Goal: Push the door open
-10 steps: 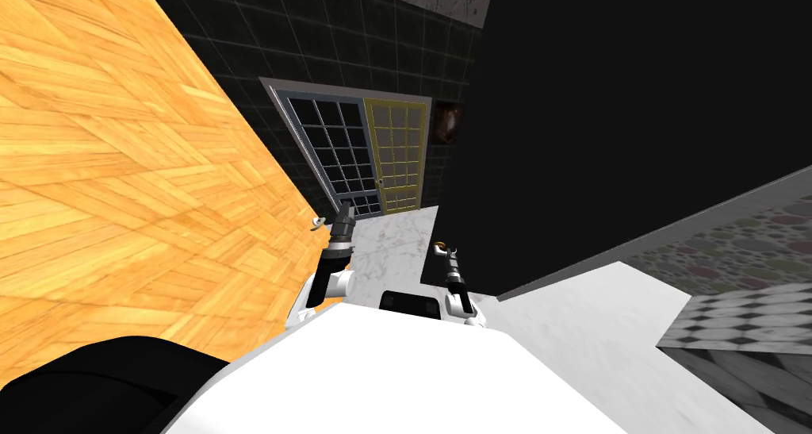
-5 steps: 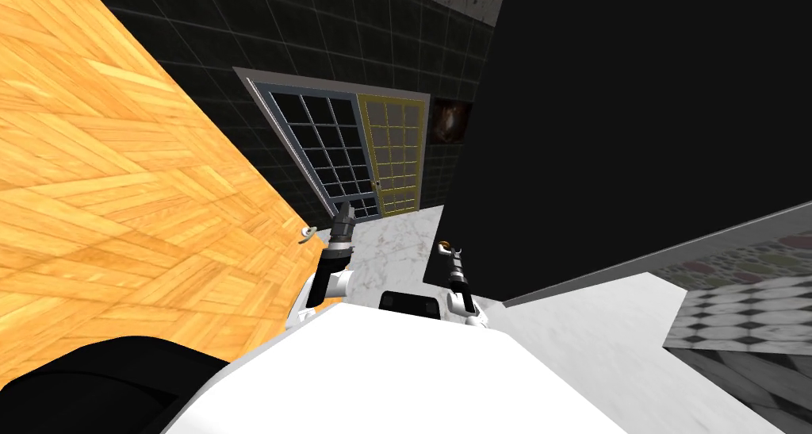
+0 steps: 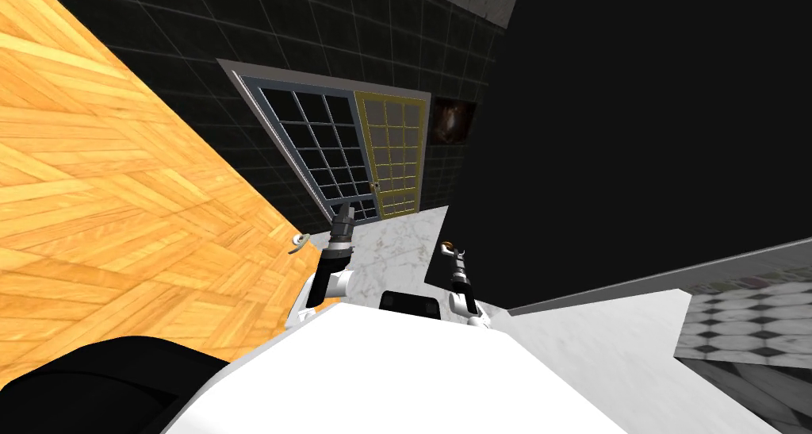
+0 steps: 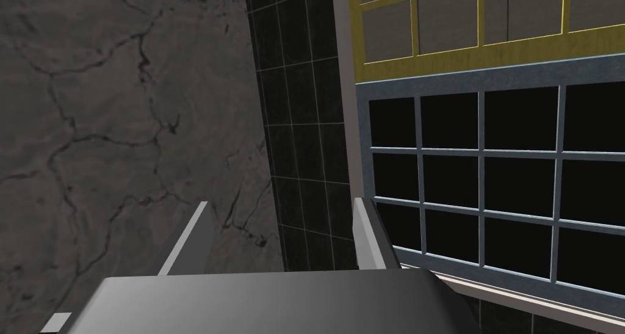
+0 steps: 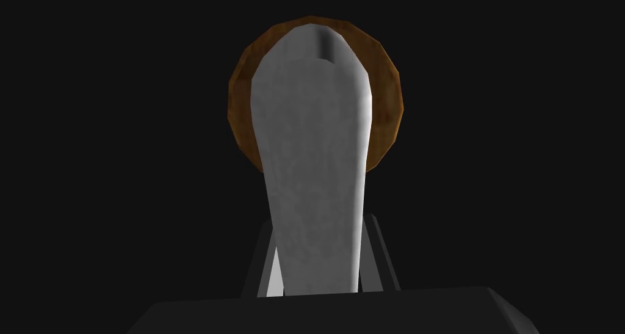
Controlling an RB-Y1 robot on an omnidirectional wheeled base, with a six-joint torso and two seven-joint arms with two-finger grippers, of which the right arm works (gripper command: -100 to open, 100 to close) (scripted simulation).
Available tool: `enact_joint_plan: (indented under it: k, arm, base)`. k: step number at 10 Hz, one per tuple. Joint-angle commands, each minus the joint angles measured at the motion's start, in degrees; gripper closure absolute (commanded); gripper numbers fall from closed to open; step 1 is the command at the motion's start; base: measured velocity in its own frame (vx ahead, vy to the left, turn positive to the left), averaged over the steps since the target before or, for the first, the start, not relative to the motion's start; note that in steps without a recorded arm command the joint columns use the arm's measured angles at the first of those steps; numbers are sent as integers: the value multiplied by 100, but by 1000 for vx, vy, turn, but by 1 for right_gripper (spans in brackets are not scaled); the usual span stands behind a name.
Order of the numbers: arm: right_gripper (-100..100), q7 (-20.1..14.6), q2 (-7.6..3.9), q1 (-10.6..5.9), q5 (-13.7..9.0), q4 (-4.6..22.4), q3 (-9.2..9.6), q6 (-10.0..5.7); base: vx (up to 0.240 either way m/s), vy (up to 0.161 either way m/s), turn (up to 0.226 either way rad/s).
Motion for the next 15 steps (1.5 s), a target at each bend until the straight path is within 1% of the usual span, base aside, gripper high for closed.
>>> enact_joint_plan:
  k: [1,4,8,15]
  arm:
    - [100,41,-63,25,-56,-102,-121,36]
    - [100,92,-106,19,-141,-81,-290,27]
    - [100,169,-143,9,-269,-50,-543,13]
    - [100,304,-139,-7,-497,5,-994,-12]
  base:
    - [162,45,-48]
    - [204,66,-58]
    - [202,36,-55]
    - [191,53,-64]
